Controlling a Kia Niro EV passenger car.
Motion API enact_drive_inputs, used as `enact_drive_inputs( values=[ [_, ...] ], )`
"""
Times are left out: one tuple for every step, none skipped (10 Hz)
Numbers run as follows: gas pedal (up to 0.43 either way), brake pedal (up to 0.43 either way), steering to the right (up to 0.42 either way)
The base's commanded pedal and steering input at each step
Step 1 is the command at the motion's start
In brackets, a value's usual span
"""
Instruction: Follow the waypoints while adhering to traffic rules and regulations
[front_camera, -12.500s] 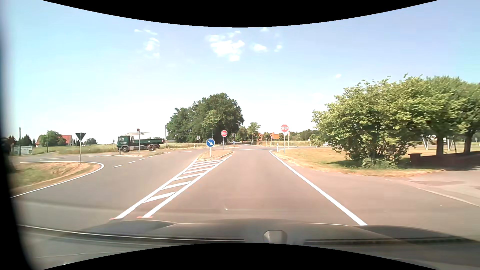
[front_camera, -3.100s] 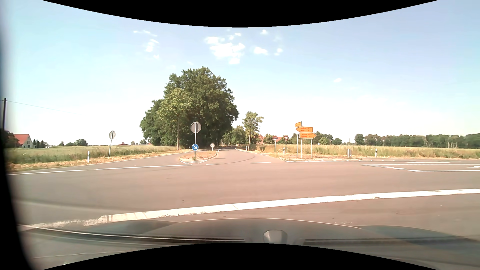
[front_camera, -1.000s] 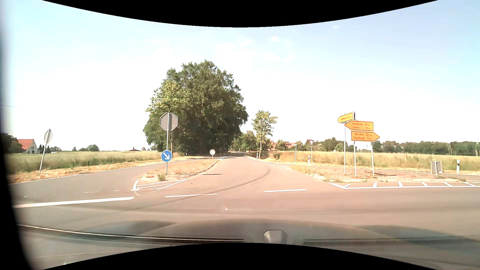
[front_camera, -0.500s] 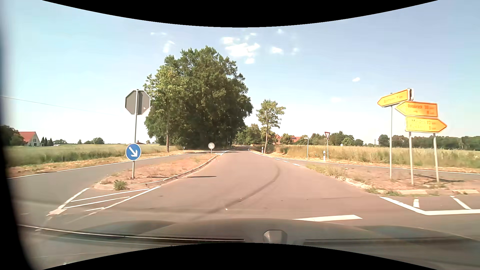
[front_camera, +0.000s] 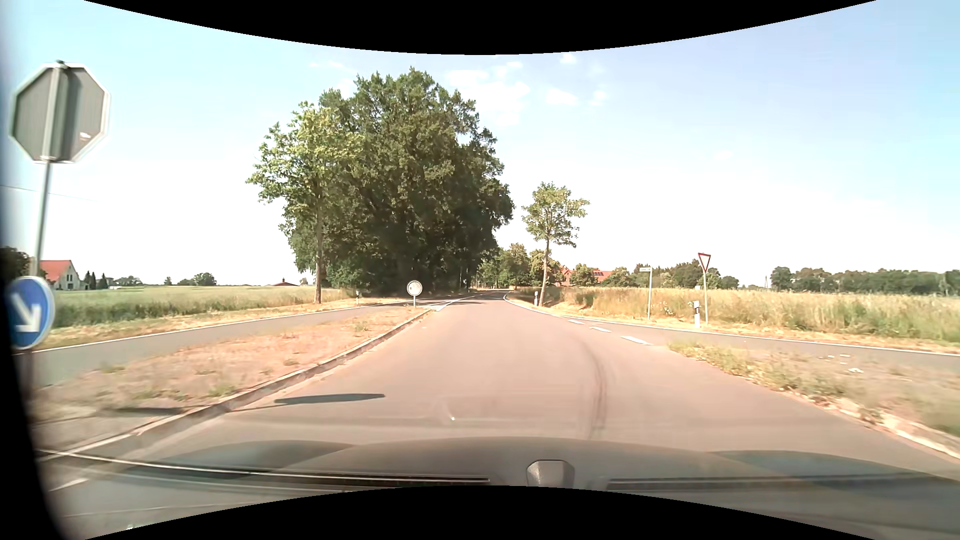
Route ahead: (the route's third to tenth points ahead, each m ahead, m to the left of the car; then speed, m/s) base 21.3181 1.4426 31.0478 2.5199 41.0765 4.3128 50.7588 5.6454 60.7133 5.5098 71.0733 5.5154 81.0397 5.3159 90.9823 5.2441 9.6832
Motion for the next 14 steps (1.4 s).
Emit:
enact_drive_inputs(
  values=[
    [0.48,0.006,-0.021],
    [0.48,0.006,-0.022],
    [0.48,0.006,-0.023],
    [0.449,0.006,-0.025],
    [0.449,0.006,-0.025],
    [0.449,0.006,-0.025],
    [0.449,0.006,-0.025],
    [0.449,0.006,-0.025],
    [0.449,0.006,-0.025],
    [0.449,0.006,-0.024],
    [0.449,0.006,-0.021],
    [0.449,0.006,-0.018],
    [0.449,0.006,-0.013],
    [0.449,0.006,-0.008]
  ],
)
